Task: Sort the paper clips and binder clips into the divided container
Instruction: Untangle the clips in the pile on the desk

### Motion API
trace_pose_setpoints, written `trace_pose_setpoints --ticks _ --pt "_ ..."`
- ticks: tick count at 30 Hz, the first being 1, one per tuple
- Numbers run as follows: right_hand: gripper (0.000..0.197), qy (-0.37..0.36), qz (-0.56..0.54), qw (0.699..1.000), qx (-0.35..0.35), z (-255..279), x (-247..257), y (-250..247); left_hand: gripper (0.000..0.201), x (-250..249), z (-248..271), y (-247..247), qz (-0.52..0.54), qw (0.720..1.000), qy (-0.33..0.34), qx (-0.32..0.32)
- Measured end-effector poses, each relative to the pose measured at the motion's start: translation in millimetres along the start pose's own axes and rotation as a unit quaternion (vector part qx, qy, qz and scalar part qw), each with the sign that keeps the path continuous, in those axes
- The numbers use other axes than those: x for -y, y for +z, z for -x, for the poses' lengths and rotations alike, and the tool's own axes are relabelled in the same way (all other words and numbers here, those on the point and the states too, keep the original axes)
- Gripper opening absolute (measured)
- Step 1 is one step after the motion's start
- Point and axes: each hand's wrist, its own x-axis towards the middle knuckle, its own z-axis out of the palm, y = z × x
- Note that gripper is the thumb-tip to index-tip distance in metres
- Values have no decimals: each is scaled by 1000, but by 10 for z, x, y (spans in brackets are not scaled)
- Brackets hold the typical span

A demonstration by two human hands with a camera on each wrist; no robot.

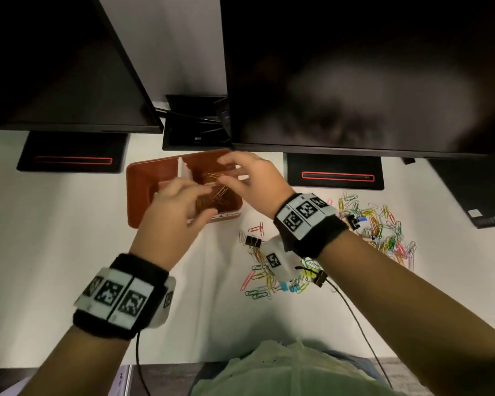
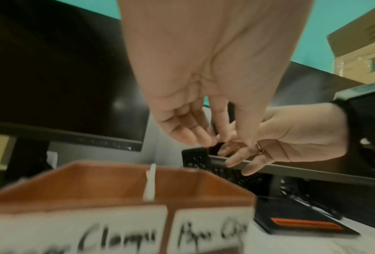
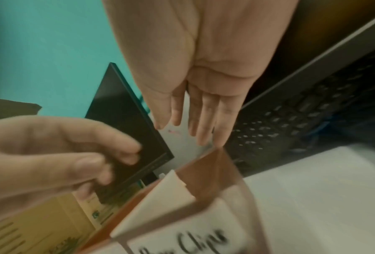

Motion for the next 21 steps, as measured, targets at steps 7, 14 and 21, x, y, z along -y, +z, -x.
trace_pose_setpoints --ticks 7,14,21 --pt "20 77 137 984 83 349 -787 -91 39 117 212 799 21 979 28 203" --pt "48 24 268 923 273 400 -918 92 42 251 16 1183 -16 976 69 207" --pt "24 -19 323 900 293 450 -986 205 8 348 31 1238 5 983 47 175"
